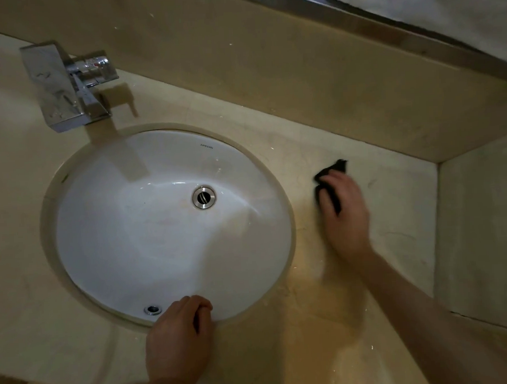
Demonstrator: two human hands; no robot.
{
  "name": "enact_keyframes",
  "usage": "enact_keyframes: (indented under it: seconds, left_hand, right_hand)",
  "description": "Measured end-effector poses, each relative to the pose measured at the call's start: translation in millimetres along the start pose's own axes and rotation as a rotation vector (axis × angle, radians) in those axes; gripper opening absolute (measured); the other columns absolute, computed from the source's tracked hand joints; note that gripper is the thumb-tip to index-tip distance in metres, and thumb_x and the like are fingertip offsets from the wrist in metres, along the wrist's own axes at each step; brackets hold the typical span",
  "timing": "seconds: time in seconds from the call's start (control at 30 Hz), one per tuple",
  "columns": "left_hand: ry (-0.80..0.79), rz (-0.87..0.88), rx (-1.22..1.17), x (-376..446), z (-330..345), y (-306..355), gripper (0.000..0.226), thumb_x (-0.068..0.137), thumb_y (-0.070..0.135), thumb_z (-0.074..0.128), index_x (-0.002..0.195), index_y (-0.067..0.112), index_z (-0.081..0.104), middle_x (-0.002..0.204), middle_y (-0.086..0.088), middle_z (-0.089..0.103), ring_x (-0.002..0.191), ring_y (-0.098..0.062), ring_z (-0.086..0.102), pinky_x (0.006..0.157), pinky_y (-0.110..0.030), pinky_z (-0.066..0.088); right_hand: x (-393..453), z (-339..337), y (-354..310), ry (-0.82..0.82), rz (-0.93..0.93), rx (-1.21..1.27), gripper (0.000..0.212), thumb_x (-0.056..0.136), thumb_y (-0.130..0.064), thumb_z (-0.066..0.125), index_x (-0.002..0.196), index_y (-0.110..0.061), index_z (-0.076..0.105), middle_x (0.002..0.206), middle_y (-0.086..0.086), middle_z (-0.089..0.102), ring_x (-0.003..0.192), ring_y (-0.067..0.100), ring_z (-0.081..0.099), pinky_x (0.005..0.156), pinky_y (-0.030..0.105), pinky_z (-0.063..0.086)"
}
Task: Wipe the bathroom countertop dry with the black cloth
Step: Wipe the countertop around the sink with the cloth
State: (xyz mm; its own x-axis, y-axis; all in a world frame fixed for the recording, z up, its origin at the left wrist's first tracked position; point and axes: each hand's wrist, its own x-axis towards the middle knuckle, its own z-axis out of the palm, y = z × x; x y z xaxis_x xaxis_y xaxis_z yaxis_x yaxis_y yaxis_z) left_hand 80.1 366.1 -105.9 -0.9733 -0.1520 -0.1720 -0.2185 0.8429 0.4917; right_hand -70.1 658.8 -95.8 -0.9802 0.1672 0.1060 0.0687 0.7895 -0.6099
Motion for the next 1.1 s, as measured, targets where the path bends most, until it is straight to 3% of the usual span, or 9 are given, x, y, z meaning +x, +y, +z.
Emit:
enact_keyframes:
  seconds: [0.13,0.23,0.37,0.47,0.53,0.63,0.7,0.8,1.1]
  left_hand:
    - [0.022,0.002,-0.01,1,2,-1,0.029,0.081,0.032,0.039,0.069,0.036,0.065,0.062,0.018,0.055,0.053,-0.002,0.05,0.044,-0.017,0.034]
    - [0.03,-0.017,-0.022,0,4,-2,0.03,0.081,0.032,0.038,0.068,0.036,0.065,0.061,0.018,0.055,0.052,-0.003,0.051,0.043,-0.024,0.042]
    - [0.039,0.001,-0.048,2,3,0,0.029,0.08,0.031,0.039,0.066,0.037,0.064,0.059,0.017,0.054,0.049,-0.003,0.049,0.041,-0.023,0.043]
    - [0.023,-0.02,-0.05,2,4,-2,0.029,0.08,0.033,0.039,0.066,0.038,0.064,0.06,0.018,0.054,0.049,-0.001,0.049,0.042,-0.021,0.042]
    - [-0.009,-0.023,-0.054,2,7,-6,0.028,0.08,0.034,0.039,0.066,0.04,0.062,0.062,0.019,0.055,0.052,-0.001,0.051,0.044,-0.02,0.041]
    - [-0.054,-0.008,-0.057,3,12,-14,0.027,0.08,0.037,0.037,0.068,0.042,0.06,0.065,0.022,0.058,0.057,0.001,0.056,0.047,-0.019,0.044]
    - [-0.036,0.005,-0.068,4,14,-15,0.026,0.079,0.036,0.038,0.067,0.042,0.061,0.066,0.023,0.059,0.058,0.004,0.052,0.052,-0.017,0.042]
    - [-0.007,0.032,-0.055,4,16,-15,0.026,0.078,0.033,0.04,0.065,0.039,0.061,0.065,0.023,0.059,0.062,0.001,0.051,0.064,-0.019,0.043]
    - [0.007,0.121,-0.059,7,18,-19,0.027,0.079,0.029,0.042,0.064,0.035,0.063,0.062,0.021,0.058,0.053,0.002,0.052,0.062,-0.018,0.042]
  right_hand:
    - [-46,30,-46,-0.133,-0.16,0.138,0.024,0.098,-0.019,0.059,0.121,-0.018,0.067,0.131,-0.006,0.059,0.127,0.007,0.049,0.108,0.029,0.039]
    - [-59,21,-62,-0.179,-0.108,0.32,0.026,0.1,-0.019,0.055,0.124,-0.018,0.065,0.129,-0.008,0.06,0.125,0.01,0.053,0.106,0.029,0.042]
    - [-34,-31,-29,0.143,0.091,0.268,0.027,0.099,-0.022,0.052,0.124,-0.019,0.063,0.124,-0.007,0.062,0.117,0.007,0.056,0.101,0.019,0.042]
    - [0,-66,25,0.412,0.298,0.241,0.03,0.1,-0.026,0.054,0.127,-0.016,0.062,0.127,-0.003,0.062,0.116,0.008,0.057,0.105,0.026,0.044]
    - [19,-75,58,0.488,0.446,0.199,0.036,0.1,-0.032,0.052,0.133,-0.019,0.058,0.13,-0.003,0.061,0.117,0.005,0.055,0.108,0.032,0.044]
    - [38,-66,86,0.473,0.467,0.062,0.044,0.097,-0.036,0.048,0.135,-0.015,0.054,0.131,0.009,0.059,0.121,0.022,0.053,0.108,0.04,0.042]
    - [52,-49,84,0.466,0.457,0.019,0.043,0.097,-0.03,0.047,0.132,-0.007,0.054,0.13,0.015,0.057,0.122,0.03,0.051,0.105,0.037,0.039]
    - [74,-20,55,0.455,0.45,0.024,0.043,0.098,-0.031,0.046,0.133,-0.007,0.053,0.134,0.013,0.053,0.124,0.029,0.049,0.103,0.033,0.036]
    - [85,80,-55,0.247,0.138,0.107,0.031,0.098,-0.025,0.052,0.126,-0.014,0.06,0.13,0.001,0.057,0.121,0.016,0.053,0.104,0.028,0.041]
